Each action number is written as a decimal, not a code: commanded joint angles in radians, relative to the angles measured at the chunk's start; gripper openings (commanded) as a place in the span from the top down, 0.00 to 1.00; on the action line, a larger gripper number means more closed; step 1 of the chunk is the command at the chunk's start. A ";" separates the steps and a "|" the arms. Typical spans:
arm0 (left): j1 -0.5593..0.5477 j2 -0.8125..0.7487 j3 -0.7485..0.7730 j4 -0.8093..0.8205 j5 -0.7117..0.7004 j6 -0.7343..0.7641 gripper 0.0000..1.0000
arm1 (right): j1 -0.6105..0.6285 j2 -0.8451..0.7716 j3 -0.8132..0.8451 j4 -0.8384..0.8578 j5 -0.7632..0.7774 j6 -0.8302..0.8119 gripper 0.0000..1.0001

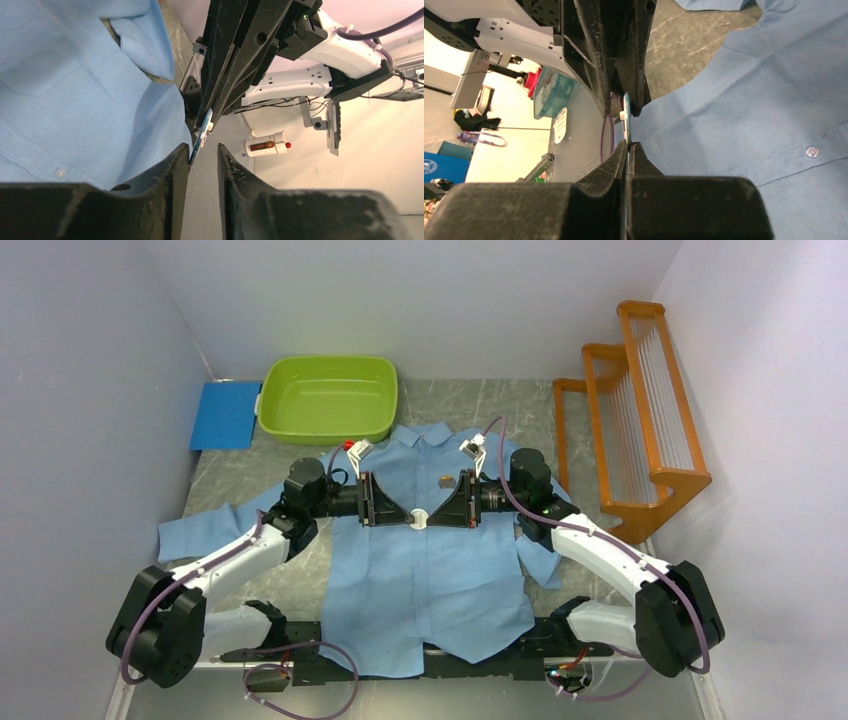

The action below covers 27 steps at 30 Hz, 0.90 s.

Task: Pin the brooch onto the clothing
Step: Pick up the brooch from the center of the board, then open the brooch.

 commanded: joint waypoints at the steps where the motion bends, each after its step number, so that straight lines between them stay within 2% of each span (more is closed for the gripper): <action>1: -0.014 0.016 0.027 0.089 0.070 0.001 0.73 | 0.005 0.007 0.030 0.097 -0.021 0.021 1.00; 5: -0.014 0.000 0.027 0.041 0.056 0.025 0.96 | 0.006 0.008 0.027 0.106 -0.015 0.027 1.00; 9: -0.014 -0.029 0.035 -0.003 0.034 0.054 0.97 | 0.006 0.004 0.028 0.102 -0.002 0.033 0.97; 11: -0.014 -0.049 0.039 -0.028 0.013 0.072 0.97 | 0.007 -0.007 0.024 0.112 0.013 0.047 0.66; 13: -0.016 -0.076 0.043 -0.050 -0.014 0.089 0.97 | 0.007 -0.025 0.011 0.138 0.039 0.078 0.43; 15: -0.016 -0.108 0.047 -0.081 -0.065 0.113 0.97 | 0.008 -0.046 -0.012 0.186 0.080 0.131 0.27; 17: -0.016 -0.140 0.049 -0.105 -0.105 0.134 0.97 | 0.009 -0.063 -0.034 0.240 0.126 0.191 0.18; 23: -0.017 -0.222 0.020 -0.022 -0.204 0.154 0.97 | 0.055 -0.056 -0.026 0.281 0.228 0.305 0.15; 27: -0.017 -0.271 -0.004 0.037 -0.247 0.174 0.97 | 0.108 -0.028 0.009 0.312 0.239 0.329 0.21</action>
